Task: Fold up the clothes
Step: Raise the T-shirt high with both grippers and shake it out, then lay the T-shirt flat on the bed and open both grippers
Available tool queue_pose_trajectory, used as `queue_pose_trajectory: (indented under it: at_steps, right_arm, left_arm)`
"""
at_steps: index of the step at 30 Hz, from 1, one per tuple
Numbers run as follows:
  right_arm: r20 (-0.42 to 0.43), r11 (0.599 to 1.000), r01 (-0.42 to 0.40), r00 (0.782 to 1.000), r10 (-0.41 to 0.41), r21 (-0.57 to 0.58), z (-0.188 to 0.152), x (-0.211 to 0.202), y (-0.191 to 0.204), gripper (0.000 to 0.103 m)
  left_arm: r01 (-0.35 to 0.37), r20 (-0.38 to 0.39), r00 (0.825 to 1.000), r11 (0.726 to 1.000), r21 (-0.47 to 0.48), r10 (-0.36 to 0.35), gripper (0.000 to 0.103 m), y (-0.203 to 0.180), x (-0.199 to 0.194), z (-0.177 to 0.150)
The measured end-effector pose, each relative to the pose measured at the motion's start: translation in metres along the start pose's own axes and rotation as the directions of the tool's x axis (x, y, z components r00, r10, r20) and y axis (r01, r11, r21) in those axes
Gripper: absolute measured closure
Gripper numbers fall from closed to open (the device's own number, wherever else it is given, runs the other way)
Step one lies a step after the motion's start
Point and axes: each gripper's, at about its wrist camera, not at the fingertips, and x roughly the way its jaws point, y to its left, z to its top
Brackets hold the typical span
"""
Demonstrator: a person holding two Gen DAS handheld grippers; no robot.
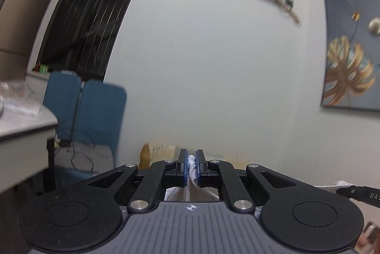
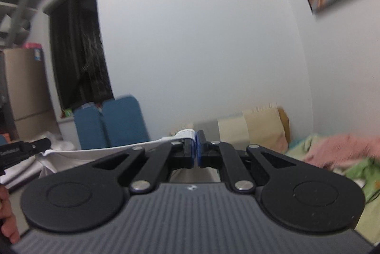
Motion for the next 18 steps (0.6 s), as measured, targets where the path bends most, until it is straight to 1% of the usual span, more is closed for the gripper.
queue_pose_trajectory:
  at_steps: [2, 4, 6, 7, 9, 11, 13, 15, 16, 18]
  right_arm:
    - [-0.050, 1.000, 0.022, 0.998, -0.022, 0.005, -0.039, 0.058, -0.016, 0.098]
    - [-0.105, 0.999, 0.046, 0.993, -0.046, -0.004, -0.084, 0.116, -0.032, 0.098]
    - [-0.155, 0.998, 0.067, 0.986, -0.068, -0.012, -0.131, 0.169, -0.048, 0.098]
    - [-0.181, 0.997, 0.074, 0.981, -0.076, -0.017, -0.154, 0.194, -0.056, 0.098]
    - [-0.235, 0.995, 0.094, 0.967, -0.098, -0.030, -0.201, 0.235, -0.067, 0.098]
    - [-0.303, 0.992, 0.117, 0.945, -0.123, -0.037, -0.245, 0.266, -0.080, 0.098]
    - [-0.365, 0.990, 0.136, 0.921, -0.137, -0.027, -0.281, 0.286, -0.091, 0.098]
    - [-0.410, 0.989, 0.150, 0.901, -0.140, -0.008, -0.305, 0.296, -0.099, 0.097]
    - [-0.429, 0.988, 0.154, 0.892, -0.140, -0.001, -0.312, 0.299, -0.104, 0.097]
    - [-0.464, 0.988, 0.153, 0.876, -0.129, 0.015, -0.322, 0.303, -0.109, 0.096]
  left_arm:
    - [-0.027, -0.054, 0.998, 1.000, -0.001, 0.027, 0.096, 0.017, 0.060, -0.049]
    - [-0.055, -0.117, 0.992, 0.998, 0.007, 0.055, 0.096, 0.034, 0.118, -0.100]
    - [-0.076, -0.196, 0.977, 0.997, 0.030, 0.081, 0.096, 0.048, 0.172, -0.151]
    - [-0.086, -0.234, 0.968, 0.995, 0.042, 0.094, 0.096, 0.056, 0.198, -0.176]
    - [-0.095, -0.304, 0.946, 0.993, 0.065, 0.111, 0.096, 0.074, 0.239, -0.227]
    - [-0.106, -0.369, 0.921, 0.991, 0.077, 0.127, 0.096, 0.089, 0.271, -0.272]
    - [-0.115, -0.419, 0.897, 0.990, 0.084, 0.140, 0.096, 0.103, 0.293, -0.308]
    - [-0.115, -0.462, 0.876, 0.990, 0.079, 0.138, 0.096, 0.115, 0.307, -0.338]
    - [-0.114, -0.478, 0.867, 0.990, 0.080, 0.139, 0.095, 0.120, 0.312, -0.349]
    - [-0.114, -0.506, 0.851, 0.990, 0.083, 0.140, 0.093, 0.125, 0.319, -0.358]
